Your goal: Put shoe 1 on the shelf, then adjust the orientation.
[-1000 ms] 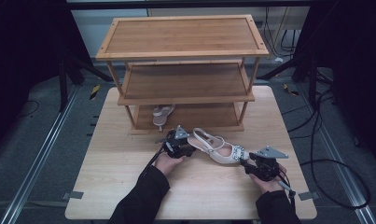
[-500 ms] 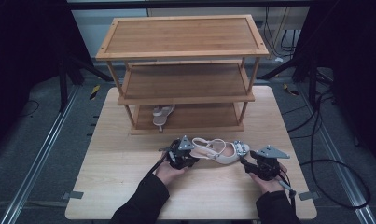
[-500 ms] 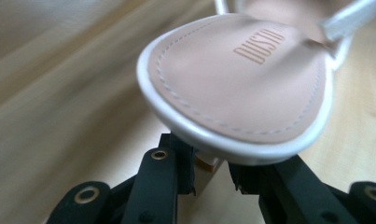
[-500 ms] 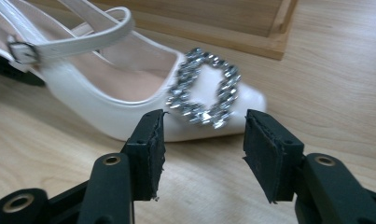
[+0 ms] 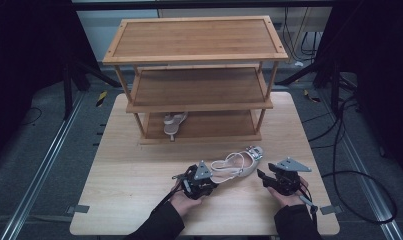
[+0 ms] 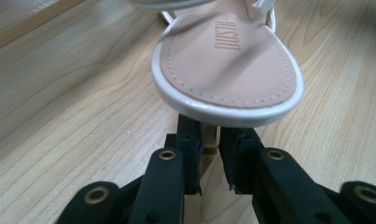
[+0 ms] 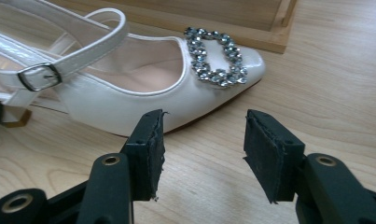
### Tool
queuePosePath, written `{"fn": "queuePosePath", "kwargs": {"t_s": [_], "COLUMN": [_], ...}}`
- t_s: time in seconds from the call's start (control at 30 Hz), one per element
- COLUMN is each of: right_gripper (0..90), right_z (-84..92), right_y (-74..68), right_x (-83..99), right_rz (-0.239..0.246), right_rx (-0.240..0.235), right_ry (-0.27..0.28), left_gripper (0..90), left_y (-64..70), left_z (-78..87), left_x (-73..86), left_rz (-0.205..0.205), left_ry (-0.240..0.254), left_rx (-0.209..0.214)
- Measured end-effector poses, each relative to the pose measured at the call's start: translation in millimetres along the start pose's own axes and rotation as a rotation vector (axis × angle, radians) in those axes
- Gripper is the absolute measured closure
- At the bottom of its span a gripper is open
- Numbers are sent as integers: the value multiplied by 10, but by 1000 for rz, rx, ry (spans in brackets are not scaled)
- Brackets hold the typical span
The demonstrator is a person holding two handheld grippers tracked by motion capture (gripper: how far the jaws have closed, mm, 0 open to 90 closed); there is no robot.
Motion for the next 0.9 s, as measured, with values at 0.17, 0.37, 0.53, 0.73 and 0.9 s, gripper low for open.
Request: {"fn": "queuePosePath", "kwargs": {"t_s": [0.17, 0.37, 0.53, 0.73, 0.9], "right_gripper": [453, 390, 332, 299, 282], "right_z": [47, 73, 50, 51, 21], "right_y": [89, 161, 178, 223, 232], "right_x": [-8, -6, 9, 34, 35], "right_rz": [-18, -56, -46, -69, -62], "right_rx": [31, 58, 70, 75, 73], "right_ry": [19, 29, 23, 16, 7], "left_gripper": [506, 352, 307, 288, 287], "left_y": [32, 1, 33, 49, 40], "left_z": [152, 233, 155, 73, -53], "left_x": [-3, -45, -127, -205, -293], "left_rz": [-5, -6, -20, -23, -28], "left_ry": [73, 108, 117, 115, 99], "left_rx": [-7, -10, 9, 14, 20]}}
Point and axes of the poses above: each handheld gripper's, and its own axes: z roughly backward along the jaws, x roughly out of its underside, y roughly to its right, the point moved 3 cm from there along -z, roughly forward along the jaws, and after that the axes turned 2 degrees about x, right-handed, at the moved point
